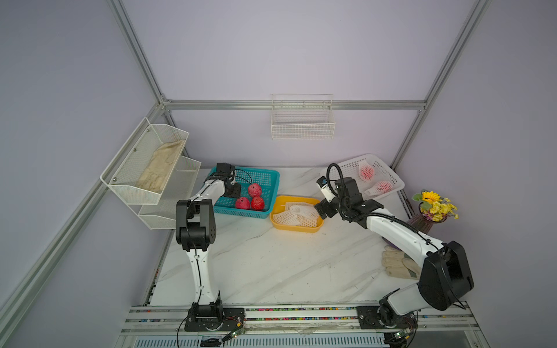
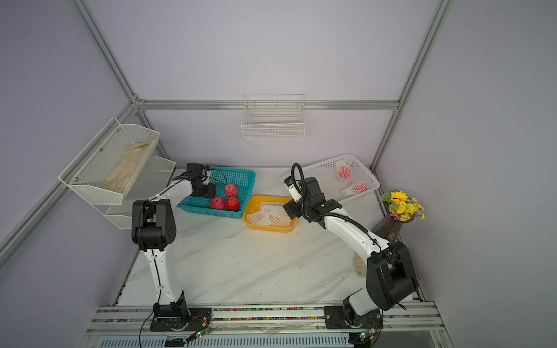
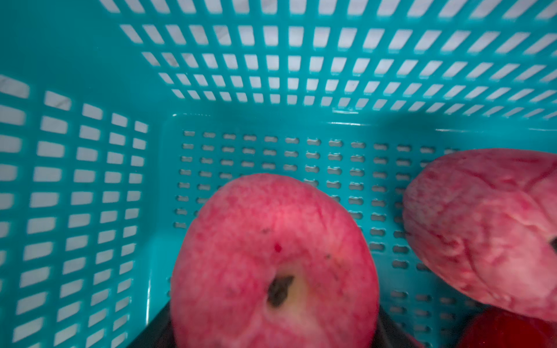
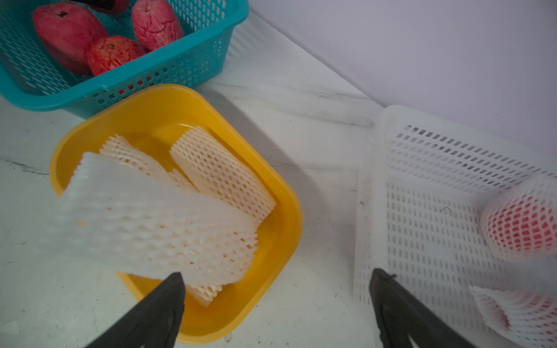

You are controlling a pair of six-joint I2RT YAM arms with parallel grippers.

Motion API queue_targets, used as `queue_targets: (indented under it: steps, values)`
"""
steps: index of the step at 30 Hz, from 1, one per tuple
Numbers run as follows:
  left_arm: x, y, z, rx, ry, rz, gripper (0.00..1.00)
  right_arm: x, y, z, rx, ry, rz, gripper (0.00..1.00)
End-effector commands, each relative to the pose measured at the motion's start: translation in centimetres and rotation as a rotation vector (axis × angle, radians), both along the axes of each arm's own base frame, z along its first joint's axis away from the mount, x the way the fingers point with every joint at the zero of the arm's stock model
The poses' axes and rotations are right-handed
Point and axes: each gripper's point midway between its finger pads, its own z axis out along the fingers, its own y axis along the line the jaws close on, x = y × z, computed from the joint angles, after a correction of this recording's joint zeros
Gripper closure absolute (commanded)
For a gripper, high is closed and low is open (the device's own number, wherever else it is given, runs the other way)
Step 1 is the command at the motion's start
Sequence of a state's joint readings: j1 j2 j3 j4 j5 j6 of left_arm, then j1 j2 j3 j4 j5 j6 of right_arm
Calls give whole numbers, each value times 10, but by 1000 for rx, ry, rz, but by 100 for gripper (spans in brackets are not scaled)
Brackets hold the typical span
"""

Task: Remove foam nets from apples
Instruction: Place the apple in the basket.

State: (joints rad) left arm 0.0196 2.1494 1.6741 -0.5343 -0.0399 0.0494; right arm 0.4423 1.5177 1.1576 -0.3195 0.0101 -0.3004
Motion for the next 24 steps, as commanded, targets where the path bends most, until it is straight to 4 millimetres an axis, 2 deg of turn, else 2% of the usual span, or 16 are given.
queue_targets:
  steps: [1, 5, 8, 12, 15, 19, 24]
  values:
    - [17, 0, 25, -20, -68, 29, 40, 12, 0, 17, 19, -53, -9, 3]
    - [17, 1, 44, -21, -106, 34, 21, 24, -28, 20, 28, -54, -107, 3]
    - [15, 0, 73, -19, -161, 28, 0, 36, -61, 21, 34, -56, -222, 3]
    - [4, -3, 119, -24, -261, 32, 0, 59, -105, 11, -37, -66, -379, 3]
    - [-13, -13, 140, 10, -322, 33, 0, 90, -136, 2, -75, -102, -506, 3]
    - [-46, -40, 152, -2, -372, -6, 0, 140, -166, -21, -118, -82, -623, 3]
    - [-89, -85, 159, -22, -433, -108, 0, 186, -196, -37, -183, -81, -672, 3]
